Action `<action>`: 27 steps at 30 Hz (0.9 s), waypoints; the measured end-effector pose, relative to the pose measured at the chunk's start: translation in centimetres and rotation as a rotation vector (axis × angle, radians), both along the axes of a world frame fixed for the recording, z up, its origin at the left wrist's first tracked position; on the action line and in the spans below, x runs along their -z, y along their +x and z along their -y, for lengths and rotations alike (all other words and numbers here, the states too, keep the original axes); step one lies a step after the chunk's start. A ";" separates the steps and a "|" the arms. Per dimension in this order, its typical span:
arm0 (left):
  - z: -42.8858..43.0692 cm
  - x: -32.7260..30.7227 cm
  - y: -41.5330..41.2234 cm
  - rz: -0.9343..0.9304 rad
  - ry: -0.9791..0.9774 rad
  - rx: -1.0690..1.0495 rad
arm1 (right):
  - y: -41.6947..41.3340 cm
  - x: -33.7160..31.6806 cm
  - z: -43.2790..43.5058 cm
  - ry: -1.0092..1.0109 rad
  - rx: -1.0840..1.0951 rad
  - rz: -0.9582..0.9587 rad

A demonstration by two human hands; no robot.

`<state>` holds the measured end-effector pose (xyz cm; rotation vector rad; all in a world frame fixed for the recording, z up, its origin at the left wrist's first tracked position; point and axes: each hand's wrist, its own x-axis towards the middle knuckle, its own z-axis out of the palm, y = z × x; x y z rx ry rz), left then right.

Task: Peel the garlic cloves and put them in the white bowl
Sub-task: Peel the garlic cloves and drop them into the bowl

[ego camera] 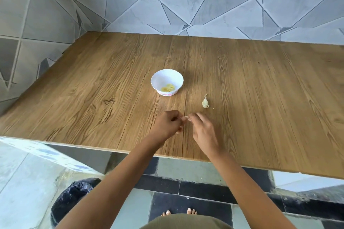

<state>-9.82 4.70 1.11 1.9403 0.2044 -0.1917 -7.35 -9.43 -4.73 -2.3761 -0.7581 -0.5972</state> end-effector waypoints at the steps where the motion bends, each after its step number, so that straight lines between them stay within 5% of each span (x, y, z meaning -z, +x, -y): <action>1: 0.0 -0.1 0.0 -0.112 -0.186 -0.013 | 0.1 0.2 0.2 -0.040 -0.015 0.012; 4: -0.3 -0.2 0.2 -0.255 -0.382 0.003 | -0.1 -0.6 0.8 0.014 -0.034 -0.080; 8: -1.5 0.7 0.9 0.406 0.288 0.245 | -0.6 -3.7 0.7 0.404 -0.067 -0.782; 10: -2.1 0.3 1.3 0.621 0.414 0.353 | -0.3 -4.7 1.0 0.514 -0.097 -1.059; 14: -3.1 0.0 2.2 0.747 0.499 0.483 | 0.4 -5.3 1.4 0.729 -0.181 -1.401; 22: -2.6 0.3 2.2 0.618 0.392 0.436 | 0.2 -5.1 1.2 0.571 -0.123 -1.253; 24: -2.5 0.5 2.2 0.562 0.361 0.370 | -0.1 -4.5 0.7 0.509 -0.082 -1.074; 27: -2.1 0.7 1.8 0.383 0.218 0.254 | -0.5 -2.8 0.4 0.319 -0.028 -0.553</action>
